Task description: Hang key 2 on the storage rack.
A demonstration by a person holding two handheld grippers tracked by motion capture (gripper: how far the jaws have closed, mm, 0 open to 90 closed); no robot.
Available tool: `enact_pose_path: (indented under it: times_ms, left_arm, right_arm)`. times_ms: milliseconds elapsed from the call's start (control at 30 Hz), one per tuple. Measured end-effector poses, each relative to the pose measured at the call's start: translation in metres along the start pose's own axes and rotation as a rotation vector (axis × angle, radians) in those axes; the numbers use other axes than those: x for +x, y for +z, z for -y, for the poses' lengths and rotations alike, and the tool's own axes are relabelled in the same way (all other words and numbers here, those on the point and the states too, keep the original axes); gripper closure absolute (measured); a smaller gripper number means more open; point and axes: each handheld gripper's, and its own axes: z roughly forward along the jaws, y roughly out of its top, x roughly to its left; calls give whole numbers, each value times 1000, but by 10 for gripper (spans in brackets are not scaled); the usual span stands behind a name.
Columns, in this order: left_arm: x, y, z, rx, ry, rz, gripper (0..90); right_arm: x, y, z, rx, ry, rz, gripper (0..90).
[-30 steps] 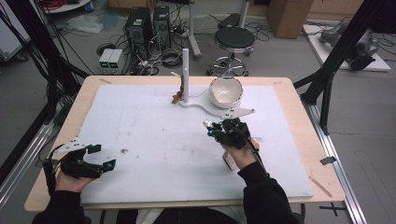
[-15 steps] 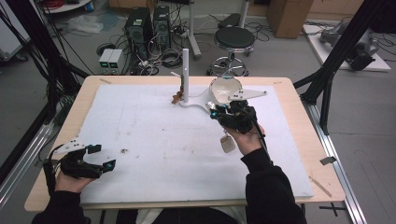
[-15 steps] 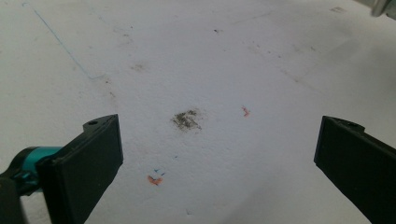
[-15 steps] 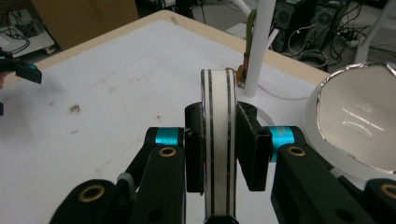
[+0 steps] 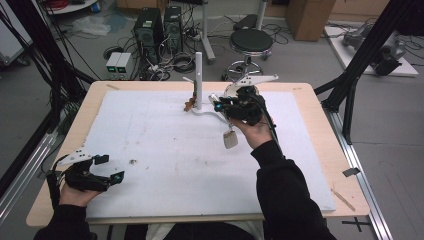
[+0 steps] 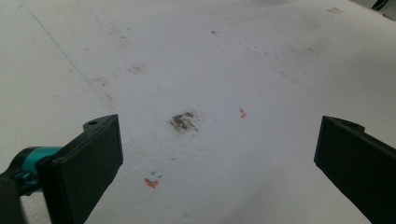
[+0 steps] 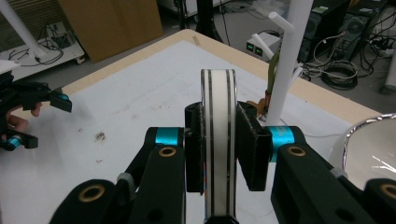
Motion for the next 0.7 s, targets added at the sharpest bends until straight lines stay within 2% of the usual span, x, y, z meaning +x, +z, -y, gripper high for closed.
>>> enact_pose_path:
  times_ms: [167, 267, 300, 600, 667, 700]
  left_arm:
    - [0, 2, -1, -5, -1, 7, 17]
    - [0, 1, -1, -5, 0, 8, 16]
    - [1, 1, -1, -10, 2, 13, 16]
    - [2, 1, -2, -16, -5, 18, 17]
    - [3, 2, -2, -9, -5, 21, 17]
    - [4, 3, -2, -1, -8, 25, 17]
  right_arm:
    - [-2, 12, -17, 11, -4, -7, 743]
    - [-2, 19, -29, 19, -52, 0, 743]
    - [-3, 23, -35, 16, -56, -16, 743]
    - [-8, 39, -60, 10, -73, -25, 743]
    - [-10, 42, -65, 5, -68, -38, 743]
    - [-12, 45, -70, 7, -80, -51, 743]
